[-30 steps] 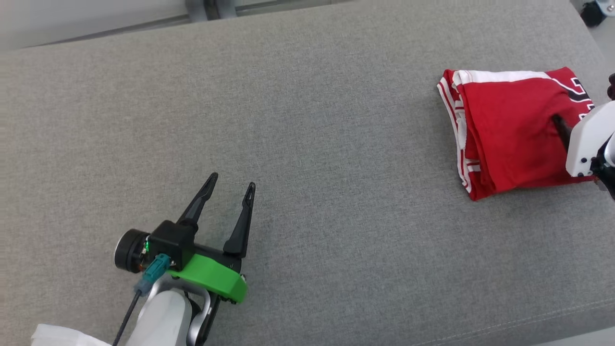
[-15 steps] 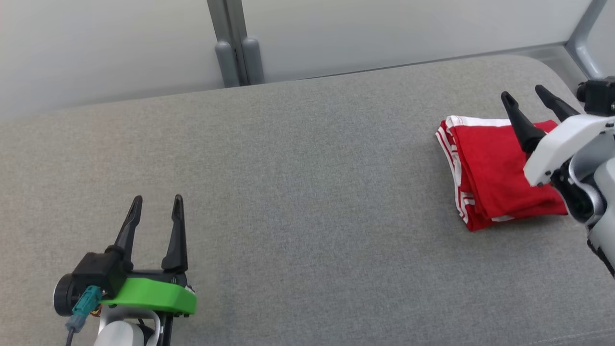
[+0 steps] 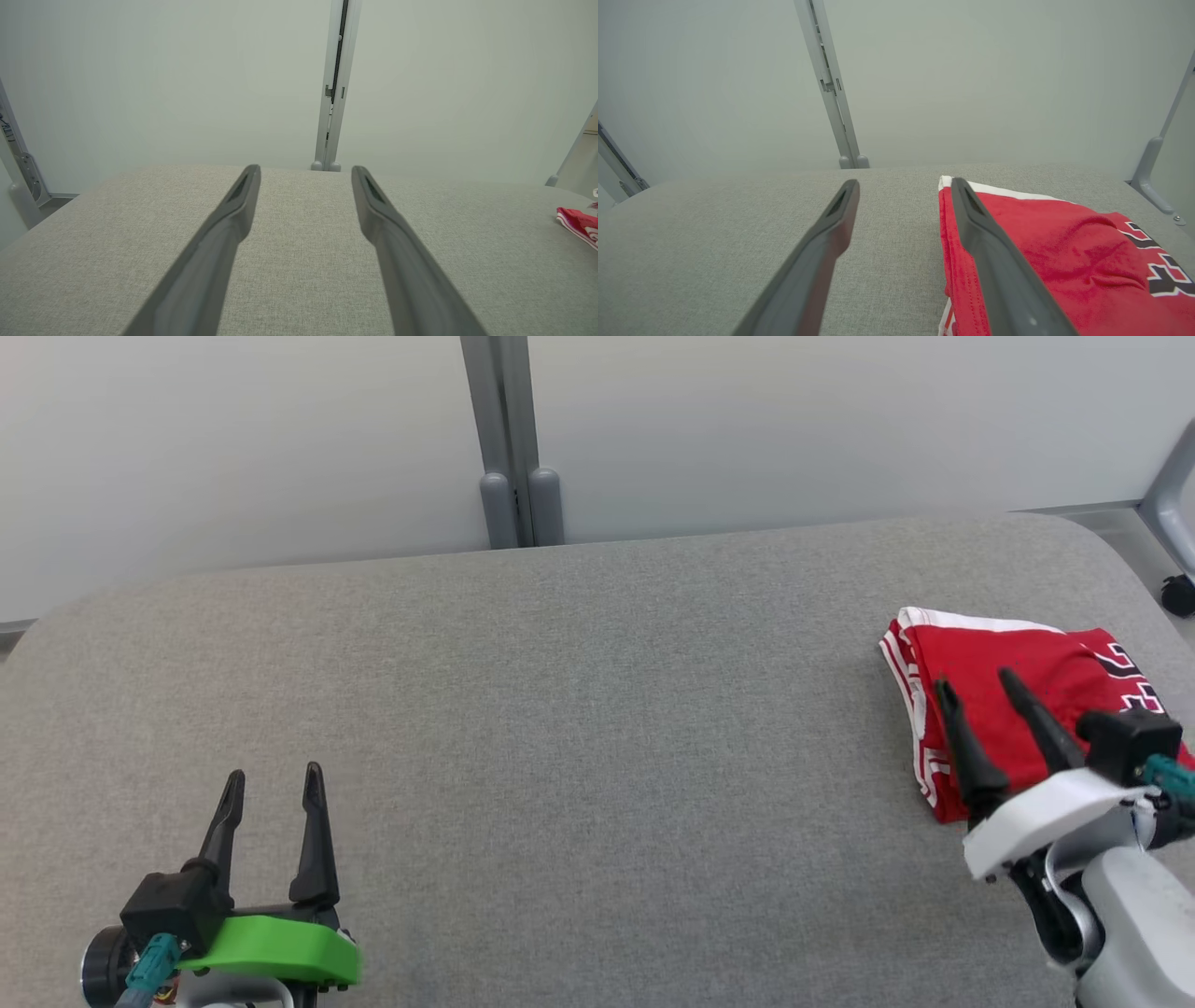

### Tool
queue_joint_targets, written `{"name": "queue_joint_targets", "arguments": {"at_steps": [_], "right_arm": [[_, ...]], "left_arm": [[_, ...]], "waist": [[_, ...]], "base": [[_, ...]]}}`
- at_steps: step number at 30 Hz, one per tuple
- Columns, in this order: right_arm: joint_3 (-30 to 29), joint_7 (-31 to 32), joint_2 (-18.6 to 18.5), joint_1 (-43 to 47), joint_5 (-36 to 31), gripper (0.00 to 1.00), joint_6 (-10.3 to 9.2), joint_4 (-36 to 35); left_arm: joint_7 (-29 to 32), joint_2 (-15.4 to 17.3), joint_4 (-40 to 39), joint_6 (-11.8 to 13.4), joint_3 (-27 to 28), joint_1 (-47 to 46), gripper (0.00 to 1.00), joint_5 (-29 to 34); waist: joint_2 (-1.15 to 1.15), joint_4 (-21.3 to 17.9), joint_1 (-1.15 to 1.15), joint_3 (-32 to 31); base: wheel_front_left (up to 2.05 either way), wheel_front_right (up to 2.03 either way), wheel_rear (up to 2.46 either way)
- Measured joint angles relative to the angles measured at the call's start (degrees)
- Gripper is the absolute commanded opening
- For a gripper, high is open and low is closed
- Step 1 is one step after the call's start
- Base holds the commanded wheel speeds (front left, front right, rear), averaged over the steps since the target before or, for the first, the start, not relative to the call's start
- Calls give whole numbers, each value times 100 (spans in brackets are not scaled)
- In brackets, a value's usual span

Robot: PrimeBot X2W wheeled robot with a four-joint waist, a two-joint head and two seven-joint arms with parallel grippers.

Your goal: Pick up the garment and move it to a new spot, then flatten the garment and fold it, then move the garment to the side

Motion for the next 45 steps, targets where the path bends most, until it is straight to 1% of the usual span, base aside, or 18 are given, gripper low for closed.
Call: {"name": "queue_joint_targets", "arguments": {"at_steps": [1, 4, 7, 10, 14, 25, 45], "right_arm": [[-74, -19, 48, 101, -187, 100, 3, -7], [-353, -33, 289, 395, -448, 100, -1, -76], [-580, -45, 530, 579, -688, 100, 0, -248], [-660, -51, 654, 682, -882, 100, 0, -341], [-740, -51, 829, 767, -985, 100, 0, -506], [-801, -51, 967, 867, -1149, 100, 0, -636], [-781, -51, 989, 871, -1194, 100, 0, -602]], "left_arm": [[-1, -14, 19, -4, 31, 0, 100, 1], [-1, -56, 135, -76, 96, 3, 100, 51], [-1, -102, 226, -215, 85, 8, 100, 54], [-1, -138, 382, -271, 81, 10, 100, 80], [0, -166, 499, -320, 119, 4, 100, 111], [0, -242, 543, -372, 189, -7, 100, 218], [0, -277, 553, -397, 212, -7, 100, 299]], "waist": [[0, 17, 0, -2], [0, 62, 0, -3], [0, 70, 0, 8], [0, 61, 0, 18], [0, 50, 0, 10], [0, 57, 0, 2], [0, 67, 0, -52]], "base": [[0, 0, 0], [0, 0, 0], [0, 0, 0], [0, 0, 0], [0, 0, 0], [0, 0, 0], [0, 0, 0]]}}
